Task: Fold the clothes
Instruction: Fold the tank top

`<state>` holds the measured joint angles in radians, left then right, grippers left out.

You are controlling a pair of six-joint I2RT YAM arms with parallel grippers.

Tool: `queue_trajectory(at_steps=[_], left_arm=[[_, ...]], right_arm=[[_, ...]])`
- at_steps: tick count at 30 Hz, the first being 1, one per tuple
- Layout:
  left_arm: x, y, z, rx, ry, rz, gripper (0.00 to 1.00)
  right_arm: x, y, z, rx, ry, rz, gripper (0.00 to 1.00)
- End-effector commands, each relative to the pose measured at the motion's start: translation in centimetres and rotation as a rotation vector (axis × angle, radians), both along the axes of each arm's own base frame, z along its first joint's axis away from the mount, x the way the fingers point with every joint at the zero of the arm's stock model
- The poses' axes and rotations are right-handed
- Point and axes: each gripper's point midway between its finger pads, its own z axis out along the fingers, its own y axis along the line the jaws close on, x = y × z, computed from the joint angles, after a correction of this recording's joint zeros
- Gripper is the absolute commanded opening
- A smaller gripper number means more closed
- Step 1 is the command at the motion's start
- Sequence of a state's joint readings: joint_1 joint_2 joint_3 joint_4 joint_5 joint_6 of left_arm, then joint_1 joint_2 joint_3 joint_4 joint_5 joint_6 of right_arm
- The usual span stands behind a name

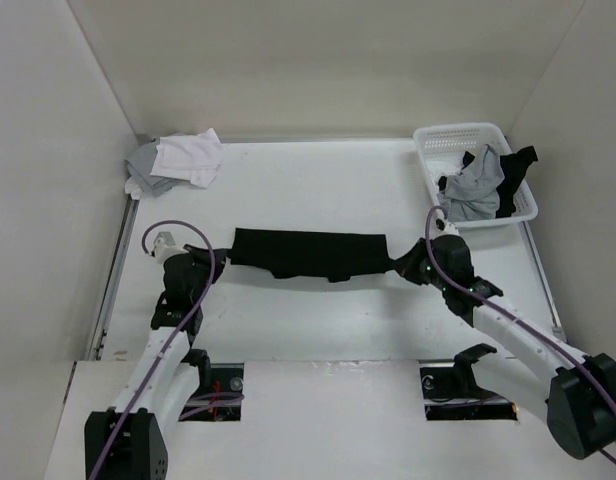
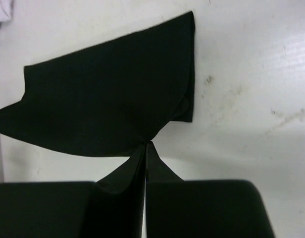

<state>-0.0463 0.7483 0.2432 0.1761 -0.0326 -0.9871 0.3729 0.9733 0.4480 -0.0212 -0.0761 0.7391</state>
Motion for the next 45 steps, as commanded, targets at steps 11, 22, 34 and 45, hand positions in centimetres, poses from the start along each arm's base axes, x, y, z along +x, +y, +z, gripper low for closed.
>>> queue_trajectory(at_steps=[11, 22, 34, 45], left_arm=[[0.5, 0.7, -0.7, -0.029, 0.026, 0.002, 0.05], [14.5, 1.5, 7.9, -0.047, -0.1, 0.108, 0.04], [15.8, 0.1, 4.2, -0.082, -0.056, 0.052, 0.03], [6.3, 1.3, 0.7, -0.072, -0.04, 0.076, 0.03]], right_arm=[[0.7, 0.3, 1.3, 0.008, -0.037, -0.029, 0.01], [15.3, 1.4, 9.4, 0.004, -0.126, -0.046, 0.01], [17.2, 1.4, 7.2, -0.011, -0.082, -0.046, 0.0], [8.2, 1.3, 2.0, -0.025, -0.032, -0.031, 0.01]])
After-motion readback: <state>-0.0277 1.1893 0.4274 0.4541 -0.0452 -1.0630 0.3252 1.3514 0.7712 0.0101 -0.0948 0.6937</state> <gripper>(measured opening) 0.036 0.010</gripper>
